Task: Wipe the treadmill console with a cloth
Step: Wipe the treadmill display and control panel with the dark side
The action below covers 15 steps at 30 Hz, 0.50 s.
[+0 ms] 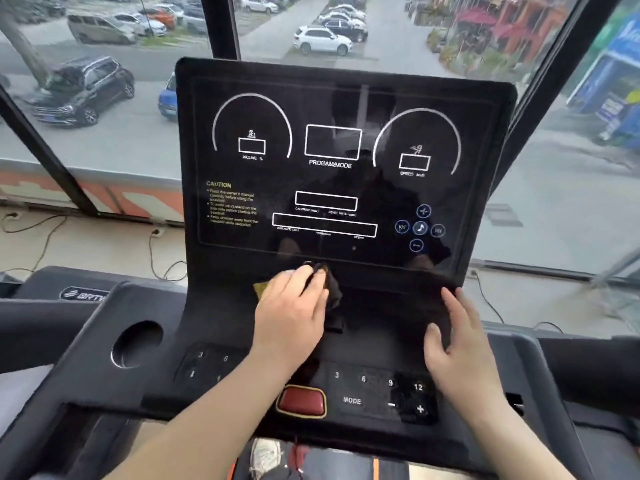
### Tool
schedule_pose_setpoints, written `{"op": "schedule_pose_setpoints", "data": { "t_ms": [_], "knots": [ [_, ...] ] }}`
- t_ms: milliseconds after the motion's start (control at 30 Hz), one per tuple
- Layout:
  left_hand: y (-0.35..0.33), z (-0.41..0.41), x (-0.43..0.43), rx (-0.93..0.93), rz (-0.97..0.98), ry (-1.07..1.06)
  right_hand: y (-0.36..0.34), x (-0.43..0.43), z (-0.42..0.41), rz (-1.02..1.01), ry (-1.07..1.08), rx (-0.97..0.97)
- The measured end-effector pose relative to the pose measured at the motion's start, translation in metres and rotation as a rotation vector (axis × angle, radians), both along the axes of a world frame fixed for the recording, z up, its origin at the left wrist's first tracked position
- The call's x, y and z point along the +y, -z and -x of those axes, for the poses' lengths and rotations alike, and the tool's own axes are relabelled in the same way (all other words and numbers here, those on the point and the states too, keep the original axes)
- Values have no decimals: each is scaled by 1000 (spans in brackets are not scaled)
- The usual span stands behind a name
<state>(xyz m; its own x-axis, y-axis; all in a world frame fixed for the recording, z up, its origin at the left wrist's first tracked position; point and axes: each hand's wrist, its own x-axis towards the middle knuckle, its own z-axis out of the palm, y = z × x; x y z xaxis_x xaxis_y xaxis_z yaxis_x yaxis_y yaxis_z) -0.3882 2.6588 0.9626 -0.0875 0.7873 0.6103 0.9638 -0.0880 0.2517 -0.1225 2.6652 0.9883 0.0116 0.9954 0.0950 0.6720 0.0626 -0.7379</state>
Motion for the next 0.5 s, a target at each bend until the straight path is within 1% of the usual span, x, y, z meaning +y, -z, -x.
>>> {"op": "schedule_pose_setpoints", "data": {
  "t_ms": [67,200,267,400,467,500],
  "knots": [
    [6,-27,6,-30,-1,11,2,-3,-10,77,13,39],
    [6,-79,23,27,17,201,3,-11,-18,172,-5,82],
    [0,-103,34,61,19,257,-1,-11,-20,181,-4,100],
    [-7,-134,47,279,28,446,-12,-3,-25,155,5,111],
    [-17,-133,50,310,13,488,-21,4,-29,149,4,133],
    [-26,-129,52,295,-19,490,-26,8,-31,138,2,148]
  ]
}}
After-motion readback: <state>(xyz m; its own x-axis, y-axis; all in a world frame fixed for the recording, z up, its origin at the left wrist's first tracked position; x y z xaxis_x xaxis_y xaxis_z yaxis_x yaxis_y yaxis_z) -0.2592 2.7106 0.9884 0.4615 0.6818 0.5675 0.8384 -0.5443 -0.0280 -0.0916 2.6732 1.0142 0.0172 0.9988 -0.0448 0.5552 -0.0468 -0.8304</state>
